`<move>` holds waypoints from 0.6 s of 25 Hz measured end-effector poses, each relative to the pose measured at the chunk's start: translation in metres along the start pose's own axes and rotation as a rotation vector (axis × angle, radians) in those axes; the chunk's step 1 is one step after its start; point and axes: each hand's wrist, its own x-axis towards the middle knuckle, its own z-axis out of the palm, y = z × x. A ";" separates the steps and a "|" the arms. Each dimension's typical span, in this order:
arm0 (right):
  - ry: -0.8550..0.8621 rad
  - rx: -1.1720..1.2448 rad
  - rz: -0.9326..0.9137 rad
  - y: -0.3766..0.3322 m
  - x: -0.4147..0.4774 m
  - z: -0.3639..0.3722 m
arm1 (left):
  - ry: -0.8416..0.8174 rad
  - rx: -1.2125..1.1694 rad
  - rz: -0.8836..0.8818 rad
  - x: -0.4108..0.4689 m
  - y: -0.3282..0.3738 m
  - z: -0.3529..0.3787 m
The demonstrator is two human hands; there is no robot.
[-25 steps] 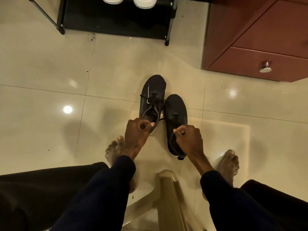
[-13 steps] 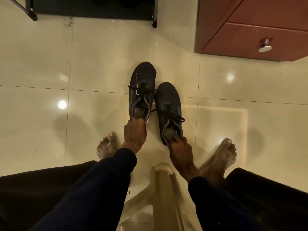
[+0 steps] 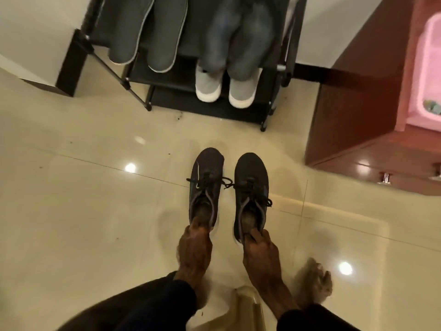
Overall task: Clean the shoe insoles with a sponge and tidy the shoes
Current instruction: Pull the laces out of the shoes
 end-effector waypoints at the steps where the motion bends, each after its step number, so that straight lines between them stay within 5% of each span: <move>1: -0.039 0.031 -0.025 -0.022 0.015 -0.031 | 0.000 -0.046 -0.019 0.005 0.002 -0.044; 2: -0.089 0.048 -0.048 -0.047 0.036 -0.077 | -0.004 -0.081 -0.075 0.015 0.001 -0.103; 7: -0.027 0.056 -0.205 -0.120 0.097 -0.119 | 0.065 -0.140 -0.203 0.061 -0.025 -0.168; 15: 0.009 0.101 -0.162 -0.260 0.234 -0.126 | 0.257 -0.027 0.021 0.195 -0.131 -0.259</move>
